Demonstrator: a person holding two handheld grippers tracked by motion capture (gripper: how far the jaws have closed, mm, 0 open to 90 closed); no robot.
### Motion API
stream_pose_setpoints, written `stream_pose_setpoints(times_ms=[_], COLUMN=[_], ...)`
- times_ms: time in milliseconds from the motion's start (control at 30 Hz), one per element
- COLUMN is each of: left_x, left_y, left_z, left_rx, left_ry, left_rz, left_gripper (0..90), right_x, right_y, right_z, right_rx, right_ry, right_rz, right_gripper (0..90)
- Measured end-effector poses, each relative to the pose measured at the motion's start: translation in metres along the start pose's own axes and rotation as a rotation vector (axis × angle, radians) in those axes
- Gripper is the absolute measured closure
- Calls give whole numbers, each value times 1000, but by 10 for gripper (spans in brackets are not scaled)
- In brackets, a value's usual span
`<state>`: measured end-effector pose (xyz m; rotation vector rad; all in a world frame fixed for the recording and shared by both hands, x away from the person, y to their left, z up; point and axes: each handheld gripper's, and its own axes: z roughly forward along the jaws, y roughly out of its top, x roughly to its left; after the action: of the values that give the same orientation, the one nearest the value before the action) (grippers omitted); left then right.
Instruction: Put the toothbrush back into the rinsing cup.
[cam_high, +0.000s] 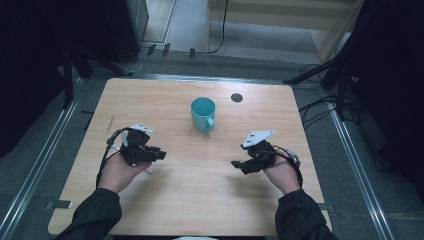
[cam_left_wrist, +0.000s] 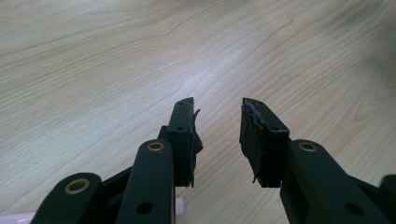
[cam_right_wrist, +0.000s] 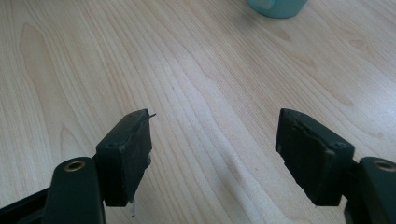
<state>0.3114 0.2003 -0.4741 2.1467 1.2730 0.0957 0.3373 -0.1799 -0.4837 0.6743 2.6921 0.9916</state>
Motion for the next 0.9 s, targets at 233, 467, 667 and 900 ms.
stream_pose_setpoints(times_ms=[233,467,667,900], left_x=[18,33,41,46], left_y=[-5,-11,-16,-21], left_z=[-3,-4,0,3], left_rx=[21,31,49,93], left_ry=[43,66,83,89], left_rz=[-19,-60,-86,-114], left_gripper=[705,743,751,771], right_x=[0,-1,-1,-2], right_y=[2,3,6,9], right_z=[1,3,6,9], right_rx=[1,5,8,8], right_ry=[3,7,12,21], right_rz=[-3,-10,-23,-36], right_gripper=[268,265,264,265])
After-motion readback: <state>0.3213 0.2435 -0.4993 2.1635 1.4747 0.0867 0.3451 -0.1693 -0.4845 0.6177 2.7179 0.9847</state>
